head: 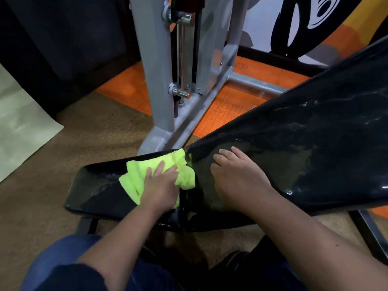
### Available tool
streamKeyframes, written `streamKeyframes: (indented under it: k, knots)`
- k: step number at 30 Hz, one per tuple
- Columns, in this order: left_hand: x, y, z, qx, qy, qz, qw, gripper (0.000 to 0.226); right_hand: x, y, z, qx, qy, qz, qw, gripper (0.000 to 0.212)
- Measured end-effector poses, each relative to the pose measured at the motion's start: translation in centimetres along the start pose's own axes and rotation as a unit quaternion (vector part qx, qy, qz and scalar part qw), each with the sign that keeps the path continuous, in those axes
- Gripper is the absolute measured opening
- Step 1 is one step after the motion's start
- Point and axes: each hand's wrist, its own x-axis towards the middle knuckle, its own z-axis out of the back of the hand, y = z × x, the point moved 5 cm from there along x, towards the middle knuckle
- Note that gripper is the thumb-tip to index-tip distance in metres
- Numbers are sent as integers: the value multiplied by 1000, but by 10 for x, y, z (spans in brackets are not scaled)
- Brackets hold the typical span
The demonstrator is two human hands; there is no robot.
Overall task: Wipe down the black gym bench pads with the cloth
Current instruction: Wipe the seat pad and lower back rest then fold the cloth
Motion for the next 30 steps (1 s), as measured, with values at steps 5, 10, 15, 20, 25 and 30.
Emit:
streamKeyframes:
  k: [5,10,15,20,25,30]
  knots:
    - [-14,12,-6,-17,31,-33,999,57,-1,0,0,0,7,2,1000,35]
    - [-19,-6,-9,-23,-8,-1,1000,52,1,1,3,0,13,-2,1000,40]
    - [-20,14,-8,-30,10,-3,1000,57,1,1,4,1,22,0,1000,43]
    - [-47,2,-23,-2,26,-36,999,58,0,1,4,-3,27,1,1000,44]
    - [-37,4,-10,-41,-1,6,999,55,-1,1,5,2,12,-3,1000,43]
    - [-54,13,-21,-23,37,-51,998,60,-1,0,2,9,5,-6,1000,39]
